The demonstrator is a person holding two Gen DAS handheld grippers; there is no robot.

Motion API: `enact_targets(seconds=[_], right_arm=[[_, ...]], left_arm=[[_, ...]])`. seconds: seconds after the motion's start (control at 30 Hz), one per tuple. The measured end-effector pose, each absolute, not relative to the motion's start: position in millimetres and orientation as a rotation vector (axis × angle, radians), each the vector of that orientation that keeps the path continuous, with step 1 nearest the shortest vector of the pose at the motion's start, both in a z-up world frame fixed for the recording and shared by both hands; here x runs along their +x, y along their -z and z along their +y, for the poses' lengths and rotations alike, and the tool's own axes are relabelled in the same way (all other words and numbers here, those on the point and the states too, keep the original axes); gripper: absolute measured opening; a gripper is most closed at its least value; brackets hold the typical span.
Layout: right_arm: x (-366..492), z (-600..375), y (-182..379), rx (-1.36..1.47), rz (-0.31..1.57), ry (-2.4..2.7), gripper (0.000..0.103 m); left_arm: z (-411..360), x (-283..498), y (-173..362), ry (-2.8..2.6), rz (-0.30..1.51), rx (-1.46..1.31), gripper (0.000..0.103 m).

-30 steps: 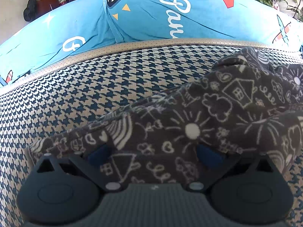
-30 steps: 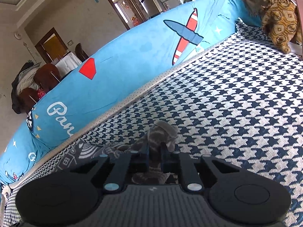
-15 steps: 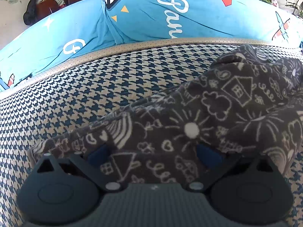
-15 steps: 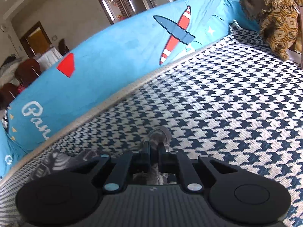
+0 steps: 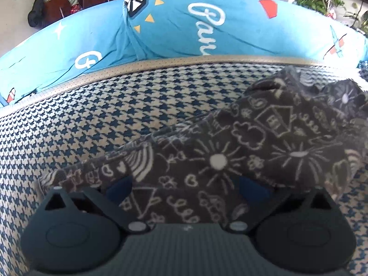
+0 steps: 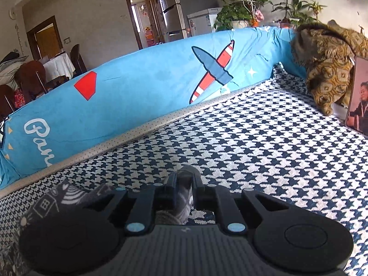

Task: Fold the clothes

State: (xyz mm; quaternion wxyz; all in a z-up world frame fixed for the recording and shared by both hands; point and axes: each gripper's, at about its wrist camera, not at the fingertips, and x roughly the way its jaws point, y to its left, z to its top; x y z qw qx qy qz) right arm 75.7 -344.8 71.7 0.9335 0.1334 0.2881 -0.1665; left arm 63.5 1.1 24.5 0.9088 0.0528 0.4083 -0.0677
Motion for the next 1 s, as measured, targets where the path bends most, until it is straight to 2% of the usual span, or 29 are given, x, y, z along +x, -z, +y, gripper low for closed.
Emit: enact_targets(seconds=[0.1,0.33,0.53,0.7,1.0], right_arm=[[74,-341,-79,0.227,0.556,0.362,0.016],[85,-330,-76,0.335,0.548,0.13,0.016],[102,-301,-73,0.315,0.542,-0.042,0.017],[120,-269,-68,0.274,0.55,-0.148,0.032],[161,-244,-46,0.262,0.607,-0.207,0.051]], left_arm=[[-3,62,-28,0.161,0.821,0.115,0.103],[-5,67,-26,0.156,0.827,0.097,0.103],[-2,68,-27,0.151,0.834,0.081,0.103],[0,70,-25,0.147,0.844,0.067,0.103],[6,73,-23,0.14,0.864,0.04,0.103]])
